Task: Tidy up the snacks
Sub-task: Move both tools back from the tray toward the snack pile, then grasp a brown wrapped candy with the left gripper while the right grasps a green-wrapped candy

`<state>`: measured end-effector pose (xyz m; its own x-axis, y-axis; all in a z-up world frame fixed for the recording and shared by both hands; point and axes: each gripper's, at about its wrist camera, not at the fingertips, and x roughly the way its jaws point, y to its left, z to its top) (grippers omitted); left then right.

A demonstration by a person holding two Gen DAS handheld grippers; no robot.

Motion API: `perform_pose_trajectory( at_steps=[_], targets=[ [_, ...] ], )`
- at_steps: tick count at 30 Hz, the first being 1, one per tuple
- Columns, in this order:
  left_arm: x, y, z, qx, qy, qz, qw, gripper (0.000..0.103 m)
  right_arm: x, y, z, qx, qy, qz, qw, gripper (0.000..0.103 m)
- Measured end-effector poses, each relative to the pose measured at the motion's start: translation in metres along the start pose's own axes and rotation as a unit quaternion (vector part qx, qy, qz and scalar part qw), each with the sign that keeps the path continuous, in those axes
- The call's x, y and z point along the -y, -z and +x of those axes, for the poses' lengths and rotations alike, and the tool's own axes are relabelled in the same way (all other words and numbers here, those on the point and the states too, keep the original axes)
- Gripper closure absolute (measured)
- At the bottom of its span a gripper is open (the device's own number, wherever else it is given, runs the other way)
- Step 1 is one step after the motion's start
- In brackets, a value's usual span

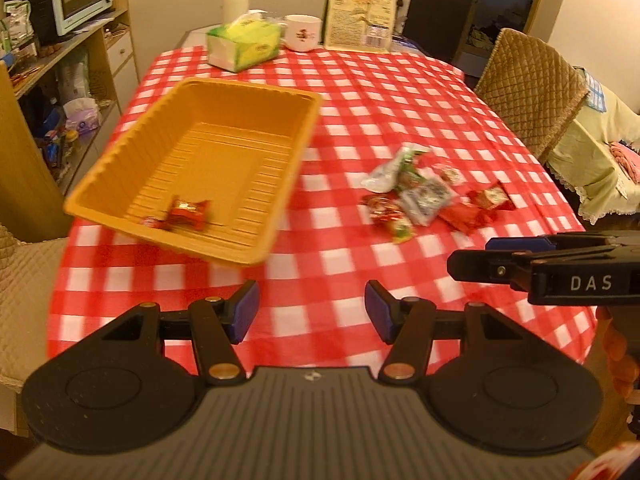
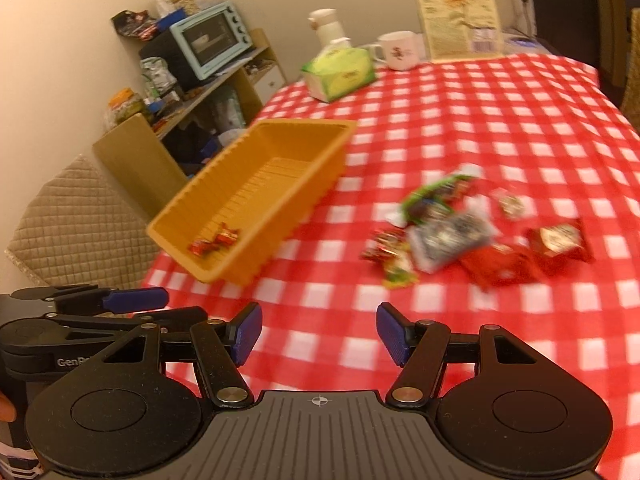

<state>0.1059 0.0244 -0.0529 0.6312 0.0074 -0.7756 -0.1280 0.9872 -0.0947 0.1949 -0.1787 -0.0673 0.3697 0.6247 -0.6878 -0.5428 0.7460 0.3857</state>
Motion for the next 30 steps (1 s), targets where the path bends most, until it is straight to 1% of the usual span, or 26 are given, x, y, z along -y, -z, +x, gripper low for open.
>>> perform_pose_trajectory(
  at_steps=[7, 12, 14, 21, 26, 30],
  targets=[
    [0.044, -0.003, 0.019, -0.005, 0.008, 0.013, 0.9999, 0.048, 0.047, 0.006, -0.025, 0.007, 0.023, 0.027, 0.999, 0.039],
    [0.064, -0.011, 0.035, -0.006, 0.01, 0.02, 0.9997, 0.049, 0.074, 0.004, -0.034, 0.013, 0.039, 0.045, 0.998, 0.039],
    [0.07, -0.015, 0.042, -0.007, 0.01, 0.023, 0.9997, 0.051, 0.083, 0.002, -0.035, 0.015, 0.044, 0.051, 0.998, 0.039],
    [0.08, -0.033, 0.066, -0.007, 0.008, 0.033, 0.9994, 0.054, 0.104, -0.008, -0.031, 0.019, 0.054, 0.066, 0.996, 0.039],
    [0.08, -0.049, 0.086, -0.006, 0.008, 0.035, 0.9993, 0.062, 0.114, -0.015, -0.025, 0.019, 0.057, 0.072, 0.996, 0.039],
    [0.078, -0.061, 0.105, -0.014, 0.007, 0.038, 0.9992, 0.064, 0.119, -0.019, -0.02, 0.02, 0.06, 0.077, 0.995, 0.039]
  ],
)
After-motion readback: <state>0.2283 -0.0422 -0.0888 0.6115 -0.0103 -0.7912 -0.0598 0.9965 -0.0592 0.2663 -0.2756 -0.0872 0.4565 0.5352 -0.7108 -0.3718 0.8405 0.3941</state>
